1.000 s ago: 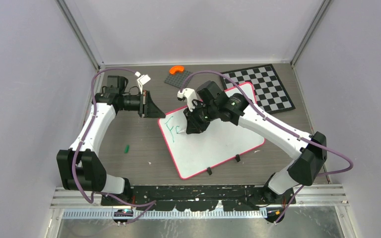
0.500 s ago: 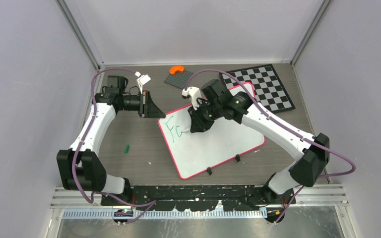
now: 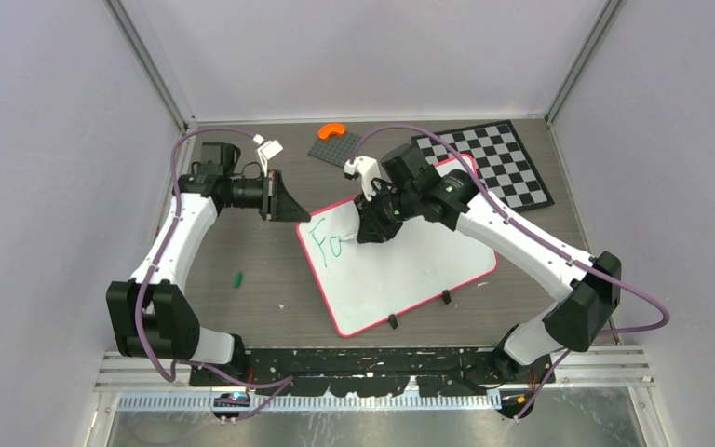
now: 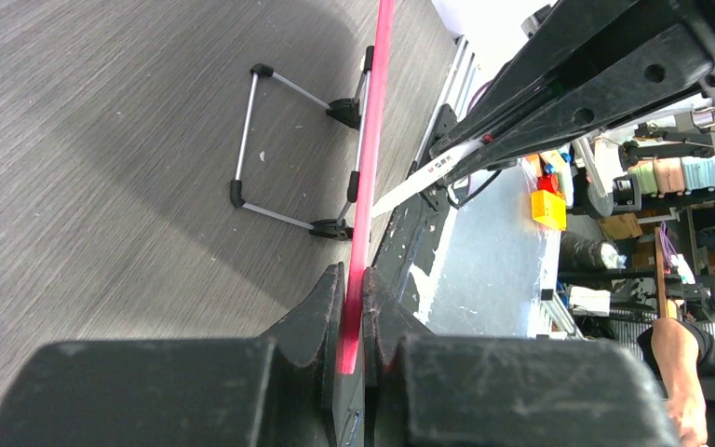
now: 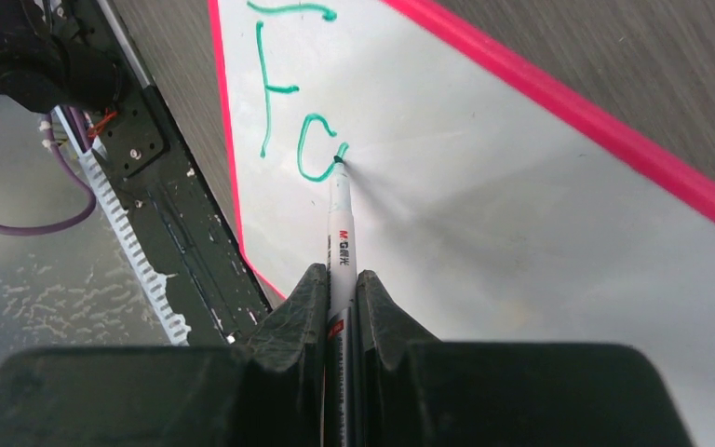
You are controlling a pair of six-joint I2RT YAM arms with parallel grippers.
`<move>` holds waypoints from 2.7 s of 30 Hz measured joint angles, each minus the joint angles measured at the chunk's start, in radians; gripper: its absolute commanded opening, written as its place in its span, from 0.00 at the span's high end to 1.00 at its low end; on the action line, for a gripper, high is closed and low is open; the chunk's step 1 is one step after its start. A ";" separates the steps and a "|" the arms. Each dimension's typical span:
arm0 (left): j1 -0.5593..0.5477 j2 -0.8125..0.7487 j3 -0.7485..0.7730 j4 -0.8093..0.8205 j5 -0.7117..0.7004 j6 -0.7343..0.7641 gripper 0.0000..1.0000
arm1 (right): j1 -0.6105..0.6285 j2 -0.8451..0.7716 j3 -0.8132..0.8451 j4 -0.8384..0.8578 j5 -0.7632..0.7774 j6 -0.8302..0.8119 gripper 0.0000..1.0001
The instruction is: Write a sentence on the whiteboard
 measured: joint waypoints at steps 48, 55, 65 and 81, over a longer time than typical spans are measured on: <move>-0.010 0.002 0.003 -0.036 0.002 0.037 1.00 | -0.045 -0.025 -0.010 -0.028 -0.041 -0.014 1.00; -0.009 0.002 0.003 -0.036 0.000 0.037 1.00 | -0.044 -0.017 -0.008 -0.008 -0.048 -0.008 1.00; -0.009 0.003 0.003 -0.034 -0.010 0.037 1.00 | -0.102 -0.019 -0.008 -0.019 -0.081 -0.010 1.00; -0.009 0.004 0.003 -0.035 -0.011 0.038 1.00 | -0.083 -0.023 -0.052 -0.018 -0.097 -0.012 1.00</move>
